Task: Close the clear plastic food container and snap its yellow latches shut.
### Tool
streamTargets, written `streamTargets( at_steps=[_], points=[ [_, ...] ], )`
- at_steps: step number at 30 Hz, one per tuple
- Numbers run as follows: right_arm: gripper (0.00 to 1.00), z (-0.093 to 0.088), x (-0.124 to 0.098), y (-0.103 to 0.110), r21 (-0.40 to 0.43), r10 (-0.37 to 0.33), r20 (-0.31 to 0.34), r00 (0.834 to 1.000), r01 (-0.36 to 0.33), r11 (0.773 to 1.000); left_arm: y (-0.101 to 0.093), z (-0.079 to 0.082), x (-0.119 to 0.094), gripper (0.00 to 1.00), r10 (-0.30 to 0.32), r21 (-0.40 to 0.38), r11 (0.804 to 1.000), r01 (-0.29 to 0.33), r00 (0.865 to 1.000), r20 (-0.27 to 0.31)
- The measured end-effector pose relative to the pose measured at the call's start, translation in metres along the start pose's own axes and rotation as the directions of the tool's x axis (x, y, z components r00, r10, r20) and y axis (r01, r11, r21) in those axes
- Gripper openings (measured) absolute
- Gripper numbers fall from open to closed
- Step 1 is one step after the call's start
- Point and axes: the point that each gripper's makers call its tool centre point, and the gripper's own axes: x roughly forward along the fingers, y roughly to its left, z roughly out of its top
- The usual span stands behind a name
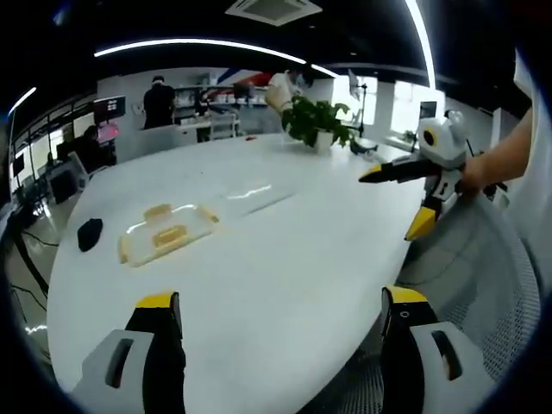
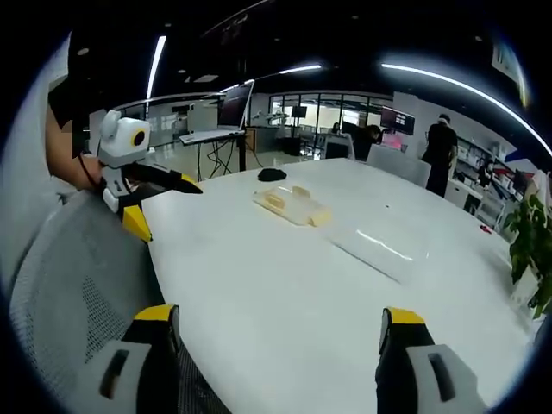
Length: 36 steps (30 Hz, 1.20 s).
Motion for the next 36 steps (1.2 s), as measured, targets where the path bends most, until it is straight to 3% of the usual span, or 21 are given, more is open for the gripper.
streamTargets(
  at_steps=[21,36],
  points=[
    [0.95,-0.0008,-0.0014,-0.0073,0.003,-0.034,-0.001,0.999,0.034,0.999,-0.0005,0.0024,-0.0012,0.93,0.007,0.033,0.999,-0.007,1.000,0.004],
    [0.94,-0.0045,0.0018,-0.0016,-0.002,-0.004,-0.021,1.000,0.004,1.000,0.0047,0.0055,-0.0030,0.93,0.031,0.026,0.999,-0.032,0.999,0.023]
  ],
)
